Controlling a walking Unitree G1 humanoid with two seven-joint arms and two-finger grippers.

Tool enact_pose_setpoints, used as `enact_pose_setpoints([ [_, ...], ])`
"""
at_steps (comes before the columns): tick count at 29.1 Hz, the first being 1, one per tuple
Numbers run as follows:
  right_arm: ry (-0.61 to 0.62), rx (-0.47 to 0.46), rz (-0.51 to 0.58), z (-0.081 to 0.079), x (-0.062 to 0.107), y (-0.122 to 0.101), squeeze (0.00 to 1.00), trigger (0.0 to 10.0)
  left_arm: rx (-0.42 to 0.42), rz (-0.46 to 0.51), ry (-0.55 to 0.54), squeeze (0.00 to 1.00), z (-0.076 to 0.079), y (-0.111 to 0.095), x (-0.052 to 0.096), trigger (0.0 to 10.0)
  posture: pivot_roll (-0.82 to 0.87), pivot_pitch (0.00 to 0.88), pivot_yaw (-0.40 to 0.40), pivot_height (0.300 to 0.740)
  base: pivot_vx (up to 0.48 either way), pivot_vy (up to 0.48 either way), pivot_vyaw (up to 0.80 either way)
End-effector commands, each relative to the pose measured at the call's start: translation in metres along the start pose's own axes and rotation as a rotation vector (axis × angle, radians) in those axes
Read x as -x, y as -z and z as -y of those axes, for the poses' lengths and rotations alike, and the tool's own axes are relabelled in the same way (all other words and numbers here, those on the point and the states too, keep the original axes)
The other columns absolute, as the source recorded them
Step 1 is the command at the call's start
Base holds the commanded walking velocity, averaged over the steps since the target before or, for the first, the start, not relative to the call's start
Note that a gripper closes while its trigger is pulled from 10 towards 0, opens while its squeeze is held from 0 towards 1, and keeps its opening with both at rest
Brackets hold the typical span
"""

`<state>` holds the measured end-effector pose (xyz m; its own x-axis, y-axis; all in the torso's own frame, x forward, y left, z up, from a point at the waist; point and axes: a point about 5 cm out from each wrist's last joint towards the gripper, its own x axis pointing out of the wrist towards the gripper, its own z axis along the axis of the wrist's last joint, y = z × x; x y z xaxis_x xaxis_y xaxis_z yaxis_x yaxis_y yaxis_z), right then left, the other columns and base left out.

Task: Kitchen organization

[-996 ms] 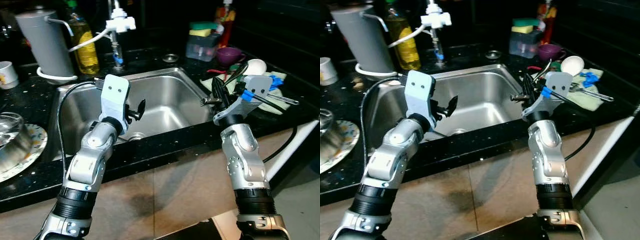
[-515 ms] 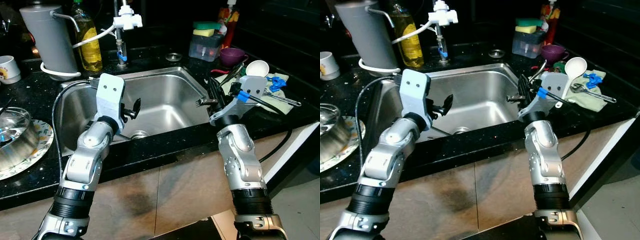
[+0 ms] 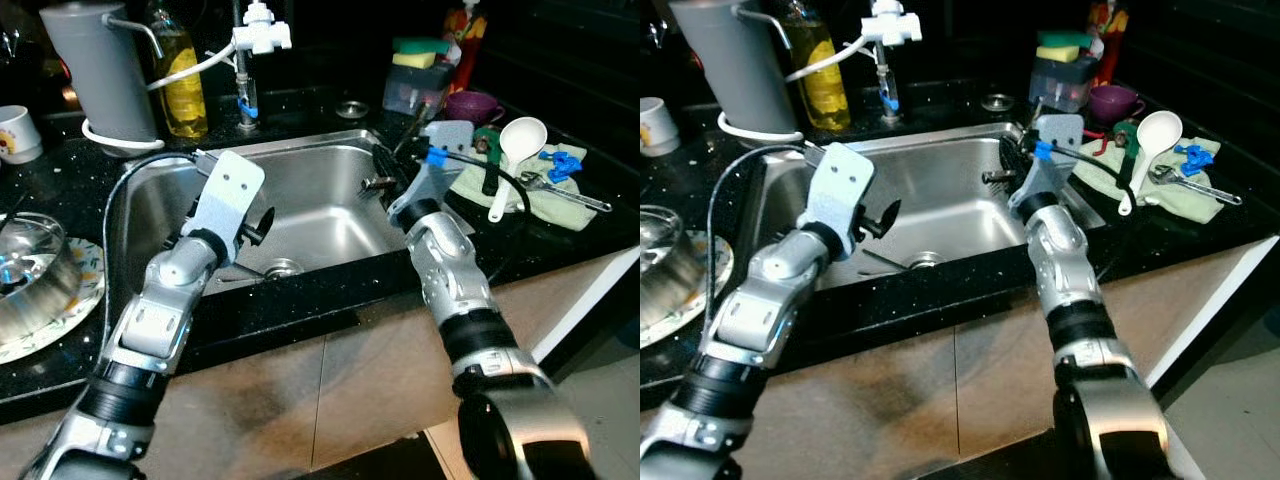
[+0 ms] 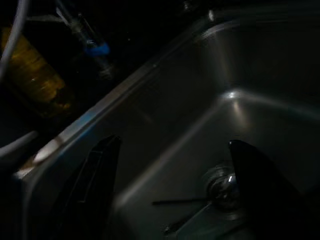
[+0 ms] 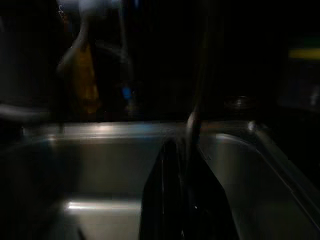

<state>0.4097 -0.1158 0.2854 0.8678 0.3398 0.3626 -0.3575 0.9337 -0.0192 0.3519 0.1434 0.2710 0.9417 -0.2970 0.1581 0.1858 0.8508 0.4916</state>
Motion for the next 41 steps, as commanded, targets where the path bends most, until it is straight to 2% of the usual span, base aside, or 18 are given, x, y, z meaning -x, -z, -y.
enact_pose_setpoints([
  [1,-0.033,0.050,-0.064,-0.002,-0.003,0.007,0.00,10.0,-0.045,-0.026,0.019,0.00,-0.004,-0.001,0.002,10.0,-0.02,0.178,-0.025,0.740,0.000,0.000,0.00],
  [7,-0.088,0.137,-0.177,-0.008,-0.006,0.017,0.00,10.0,-0.046,-0.037,0.072,0.00,-0.008,-0.002,0.008,10.0,-0.01,0.199,-0.031,0.740,0.000,0.000,0.00],
  [9,-0.134,0.184,-0.243,-0.014,-0.009,0.021,0.00,10.0,-0.003,-0.036,0.133,0.00,-0.006,-0.004,0.012,10.0,0.00,0.215,-0.034,0.740,0.000,0.000,0.00],
  [11,-0.134,0.184,-0.243,-0.014,-0.009,0.021,0.00,10.0,-0.003,-0.036,0.133,0.00,-0.006,-0.004,0.012,10.0,0.00,0.215,-0.034,0.740,0.000,0.000,0.00],
  [14,-0.175,0.228,-0.277,-0.019,-0.013,0.020,0.00,10.0,0.069,-0.017,0.203,0.00,-0.001,-0.010,0.017,10.0,0.00,0.220,-0.037,0.740,0.000,0.000,0.00],
  [15,-0.175,0.228,-0.277,-0.019,-0.013,0.020,0.00,10.0,0.069,-0.017,0.203,0.00,-0.001,-0.010,0.017,10.0,0.00,0.220,-0.037,0.740,0.000,0.000,0.00],
  [16,-0.181,0.235,-0.285,-0.020,-0.014,0.020,0.00,10.0,0.074,-0.009,0.263,0.00,0.003,-0.012,0.019,10.0,0.00,0.220,-0.037,0.740,0.000,0.000,0.00],
  [17,-0.181,0.235,-0.285,-0.020,-0.014,0.020,0.00,10.0,0.074,-0.009,0.263,0.00,0.003,-0.012,0.019,10.0,0.00,0.220,-0.037,0.740,0.000,0.000,0.00],
  [19,-0.192,0.241,-0.302,-0.023,-0.015,0.020,0.00,10.0,0.087,-0.013,0.382,0.00,0.014,-0.014,0.026,10.0,0.00,0.221,-0.038,0.740,0.000,0.000,0.00],
  [25,-0.204,0.246,-0.315,-0.025,-0.015,0.022,0.02,10.0,0.080,-0.034,0.407,0.00,0.016,-0.012,0.029,10.0,0.01,0.222,-0.043,0.740,0.000,0.000,0.00],
  [26,-0.204,0.239,-0.317,-0.025,-0.015,0.023,1.00,10.0,0.066,-0.042,0.421,0.00,0.016,-0.012,0.030,10.0,0.01,0.221,-0.042,0.740,0.000,0.000,0.00],
  [31,-0.198,0.223,-0.296,-0.024,-0.016,0.019,1.00,10.0,0.073,-0.049,0.419,0.00,0.015,-0.012,0.030,10.0,0.00,0.218,-0.039,0.740,0.000,0.000,0.00],
  [32,-0.190,0.211,-0.281,-0.023,-0.017,0.016,0.00,10.0,0.076,-0.049,0.415,0.00,0.015,-0.012,0.030,10.0,0.00,0.215,-0.038,0.740,0.000,0.000,0.00],
  [37,-0.165,0.175,-0.247,-0.020,-0.019,0.009,0.00,10.0,0.083,-0.044,0.406,0.00,0.014,-0.013,0.029,10.0,-0.01,0.208,-0.037,0.740,0.000,0.000,0.00],
  [39,-0.095,0.021,-0.143,-0.010,-0.021,-0.005,0.00,10.0,0.103,-0.024,0.387,0.00,0.011,-0.015,0.028,10.0,-0.01,0.200,-0.035,0.740,0.000,0.000,0.00],
  [41,-0.095,0.021,-0.143,-0.010,-0.021,-0.005,0.00,10.0,0.103,-0.024,0.387,0.00,0.011,-0.015,0.028,10.0,-0.01,0.200,-0.035,0.740,0.000,0.000,0.00],
])
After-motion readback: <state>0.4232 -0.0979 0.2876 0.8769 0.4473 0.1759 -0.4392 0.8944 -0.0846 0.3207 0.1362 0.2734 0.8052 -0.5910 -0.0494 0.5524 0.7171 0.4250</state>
